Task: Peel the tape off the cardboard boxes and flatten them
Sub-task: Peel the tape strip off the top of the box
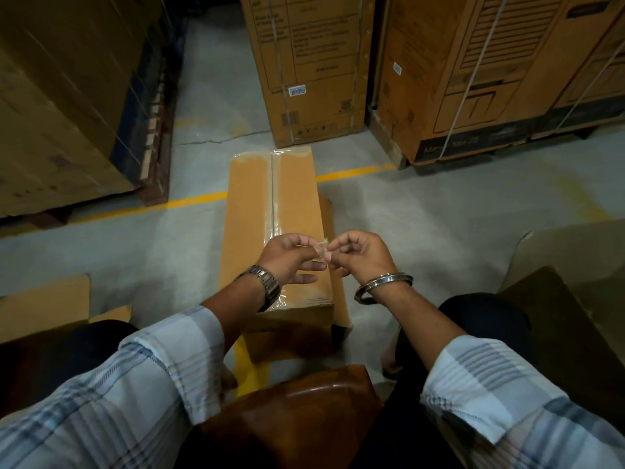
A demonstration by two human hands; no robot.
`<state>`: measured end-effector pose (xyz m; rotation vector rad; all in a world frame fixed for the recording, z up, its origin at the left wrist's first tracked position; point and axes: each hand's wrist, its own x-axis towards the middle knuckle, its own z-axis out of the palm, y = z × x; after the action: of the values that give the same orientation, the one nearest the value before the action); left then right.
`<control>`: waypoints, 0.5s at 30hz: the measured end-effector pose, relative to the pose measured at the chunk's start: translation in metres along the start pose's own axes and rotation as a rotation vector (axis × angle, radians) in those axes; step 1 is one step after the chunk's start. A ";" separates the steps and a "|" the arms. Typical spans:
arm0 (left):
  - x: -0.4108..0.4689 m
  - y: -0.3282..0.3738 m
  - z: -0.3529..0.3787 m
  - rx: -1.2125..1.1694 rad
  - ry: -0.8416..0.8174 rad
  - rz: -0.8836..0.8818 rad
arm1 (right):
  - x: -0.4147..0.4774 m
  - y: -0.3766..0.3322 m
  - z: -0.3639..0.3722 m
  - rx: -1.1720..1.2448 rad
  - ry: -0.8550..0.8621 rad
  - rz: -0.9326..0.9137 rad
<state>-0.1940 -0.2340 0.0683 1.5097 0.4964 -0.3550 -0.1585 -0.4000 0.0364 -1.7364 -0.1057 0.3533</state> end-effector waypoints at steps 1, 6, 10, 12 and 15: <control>-0.001 0.001 0.001 0.021 -0.014 0.024 | -0.001 0.000 0.000 0.029 0.012 0.014; -0.002 0.007 0.004 0.089 -0.046 0.114 | -0.002 -0.002 -0.004 0.168 0.101 0.058; 0.001 0.018 0.009 0.045 0.055 0.133 | -0.003 -0.008 -0.003 0.224 0.084 -0.006; 0.003 0.028 0.013 0.000 0.047 0.116 | -0.005 -0.011 -0.003 0.205 0.066 -0.065; 0.005 0.045 0.025 -0.011 0.026 0.091 | -0.004 -0.014 -0.010 0.067 0.120 -0.180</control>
<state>-0.1640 -0.2566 0.1040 1.5222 0.4477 -0.2617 -0.1573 -0.4075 0.0519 -1.6635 -0.1603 0.1187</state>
